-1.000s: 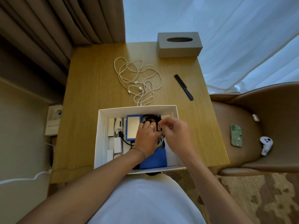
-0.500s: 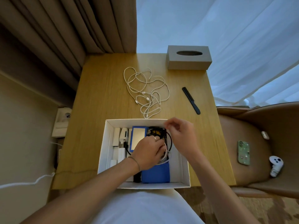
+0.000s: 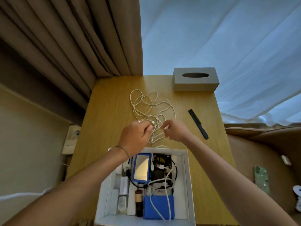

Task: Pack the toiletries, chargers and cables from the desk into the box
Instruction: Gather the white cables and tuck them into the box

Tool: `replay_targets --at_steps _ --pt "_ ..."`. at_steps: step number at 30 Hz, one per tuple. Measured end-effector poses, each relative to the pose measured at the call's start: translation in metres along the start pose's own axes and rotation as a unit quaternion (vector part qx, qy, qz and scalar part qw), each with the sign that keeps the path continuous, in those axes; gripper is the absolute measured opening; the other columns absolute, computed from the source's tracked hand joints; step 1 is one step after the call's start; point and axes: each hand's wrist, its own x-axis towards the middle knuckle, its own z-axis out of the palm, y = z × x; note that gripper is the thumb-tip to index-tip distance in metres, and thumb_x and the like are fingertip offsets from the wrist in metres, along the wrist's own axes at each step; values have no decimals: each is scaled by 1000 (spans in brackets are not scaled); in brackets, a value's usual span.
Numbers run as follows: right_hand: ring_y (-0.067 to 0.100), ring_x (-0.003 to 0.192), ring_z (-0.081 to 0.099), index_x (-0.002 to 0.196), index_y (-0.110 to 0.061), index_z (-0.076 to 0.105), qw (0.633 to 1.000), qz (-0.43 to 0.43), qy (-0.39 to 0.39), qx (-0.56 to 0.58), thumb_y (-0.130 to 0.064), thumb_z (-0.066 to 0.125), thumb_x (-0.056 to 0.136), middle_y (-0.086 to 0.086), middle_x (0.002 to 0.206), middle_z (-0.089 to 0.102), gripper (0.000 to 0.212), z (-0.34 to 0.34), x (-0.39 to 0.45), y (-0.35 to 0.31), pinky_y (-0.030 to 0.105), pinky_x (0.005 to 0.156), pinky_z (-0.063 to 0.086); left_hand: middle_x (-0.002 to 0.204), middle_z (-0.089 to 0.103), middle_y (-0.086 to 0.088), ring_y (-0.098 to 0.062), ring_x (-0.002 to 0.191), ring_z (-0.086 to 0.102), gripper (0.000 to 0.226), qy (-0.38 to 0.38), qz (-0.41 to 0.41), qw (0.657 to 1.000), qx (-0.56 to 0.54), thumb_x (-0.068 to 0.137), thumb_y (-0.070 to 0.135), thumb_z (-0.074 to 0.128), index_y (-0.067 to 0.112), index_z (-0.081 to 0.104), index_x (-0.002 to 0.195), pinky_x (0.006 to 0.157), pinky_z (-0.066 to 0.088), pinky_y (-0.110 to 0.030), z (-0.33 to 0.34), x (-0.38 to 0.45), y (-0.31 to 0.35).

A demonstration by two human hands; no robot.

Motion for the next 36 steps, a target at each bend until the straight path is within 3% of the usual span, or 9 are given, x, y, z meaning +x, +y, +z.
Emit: replay_targets --at_steps 6,13,15,19,21,23,26,32,36 --pt "20 70 72 90 -11 69 972 12 -80 -221 -3 65 87 3 80 72 10 22 41 7 38 67 65 74 54 10 -8 64 51 24 -40 -59 997 -1 101 28 46 23 61 84 55 50 -35 12 18 -17" --pt "16 59 60 74 -13 58 962 -34 -25 -269 -5 61 91 1 72 62 19 14 38 -8 27 46 46 100 68 9 0 81 62 15 -81 -116 990 -20 97 23 57 26 65 109 71 57 -30 14 24 -21" --pt "20 70 68 86 -14 71 969 -77 -11 -235 -10 61 91 2 81 70 12 -2 31 -18 34 58 59 122 66 10 12 75 60 53 -114 -102 988 -30 89 16 68 32 50 137 64 48 -13 11 28 -21" --pt "13 75 65 89 -20 75 978 -152 12 -143 -21 69 90 -4 87 71 6 -41 5 -41 26 63 53 139 54 16 9 74 64 117 -186 -68 971 -131 71 4 81 51 10 152 58 53 -17 7 42 -8" --pt "8 66 59 86 -23 74 978 -173 28 -111 -23 72 88 -8 79 67 4 -58 -9 -54 22 56 43 126 64 17 -1 88 68 108 -195 -86 950 -227 66 12 86 57 26 144 77 61 -32 2 47 3" --pt "4 59 54 79 -26 72 979 -179 55 -75 -23 73 86 -12 68 62 8 -73 -22 -65 21 56 38 102 74 4 -9 94 71 63 -190 -98 933 -290 71 25 85 46 53 121 88 59 -36 -2 53 10" --pt "5 53 51 76 -25 72 976 -190 108 -2 -23 74 86 -12 59 58 10 -90 -39 -76 22 55 41 75 69 -11 -14 69 70 13 -168 -58 929 -324 89 25 71 37 65 90 69 56 -24 -17 55 25" --pt "6 51 52 74 -18 73 940 -194 166 225 -26 76 88 -7 57 64 16 -99 -57 -87 23 53 44 64 53 5 -10 54 52 20 -176 -29 874 -453 95 37 64 24 64 80 55 50 -24 -72 46 41" --pt "26 71 69 82 -17 74 928 -203 182 256 -29 70 93 5 73 72 17 -90 -63 -108 46 72 59 71 66 -5 -14 51 61 21 -235 -62 849 -469 100 27 50 10 55 89 57 52 -30 -104 42 45"
